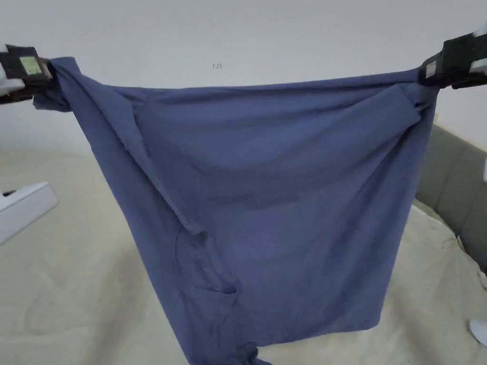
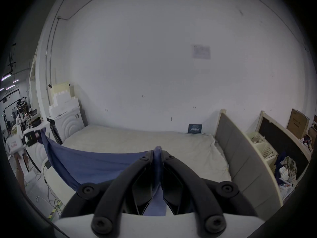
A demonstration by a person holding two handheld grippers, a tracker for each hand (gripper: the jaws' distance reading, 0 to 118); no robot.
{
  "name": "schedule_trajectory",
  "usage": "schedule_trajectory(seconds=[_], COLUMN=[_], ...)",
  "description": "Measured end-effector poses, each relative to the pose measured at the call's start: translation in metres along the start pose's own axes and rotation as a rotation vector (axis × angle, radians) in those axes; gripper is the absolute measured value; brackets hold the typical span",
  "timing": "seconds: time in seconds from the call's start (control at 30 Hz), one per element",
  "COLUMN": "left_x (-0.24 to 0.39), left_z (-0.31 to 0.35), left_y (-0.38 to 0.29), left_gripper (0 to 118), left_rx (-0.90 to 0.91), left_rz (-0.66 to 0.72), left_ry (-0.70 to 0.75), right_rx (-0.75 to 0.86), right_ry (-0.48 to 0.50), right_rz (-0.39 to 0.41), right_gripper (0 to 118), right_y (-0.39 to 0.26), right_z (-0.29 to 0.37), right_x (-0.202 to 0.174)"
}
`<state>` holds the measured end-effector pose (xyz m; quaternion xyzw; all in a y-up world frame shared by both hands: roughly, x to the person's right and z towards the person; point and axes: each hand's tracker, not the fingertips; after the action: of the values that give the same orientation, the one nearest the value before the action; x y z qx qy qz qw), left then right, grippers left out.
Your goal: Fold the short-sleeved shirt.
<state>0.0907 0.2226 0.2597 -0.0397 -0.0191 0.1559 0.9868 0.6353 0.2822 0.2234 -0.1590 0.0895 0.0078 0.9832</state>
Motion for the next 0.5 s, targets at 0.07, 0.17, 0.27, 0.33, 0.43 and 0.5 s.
schedule_trajectory(seconds=[0.07, 0.17, 0.27, 0.33, 0.43, 0.5], left_x=[0.007, 0.022, 0.030, 0.033, 0.040, 0.049], left_z=[0.002, 0.008, 0.006, -0.001, -0.014, -0.027], left_y=[0.023, 0.059, 0.087, 0.104, 0.126, 0.140], left_gripper=[3, 3, 3, 3, 3, 3], left_rx=[0.026, 0.067, 0.096, 0.098, 0.098, 0.101], left_rz=[-0.009, -0.007, -0.019, -0.022, -0.039, -0.061], left_ry=[-0.012, -0.030, -0.007, 0.010, 0.068, 0.120], right_rx=[0.028, 0.078, 0.114, 0.129, 0.145, 0.148], right_ry=[-0.003, -0.004, 0.009, 0.011, -0.002, -0.021], right_rz=[0.003, 0.005, -0.027, -0.045, -0.050, -0.049], right_gripper=[6, 6, 6, 6, 6, 6], right_y=[0.011, 0.029, 0.044, 0.053, 0.065, 0.075], right_z=[0.020, 0.048, 0.066, 0.071, 0.070, 0.063], right_x=[0.004, 0.008, 0.014, 0.015, 0.014, 0.011])
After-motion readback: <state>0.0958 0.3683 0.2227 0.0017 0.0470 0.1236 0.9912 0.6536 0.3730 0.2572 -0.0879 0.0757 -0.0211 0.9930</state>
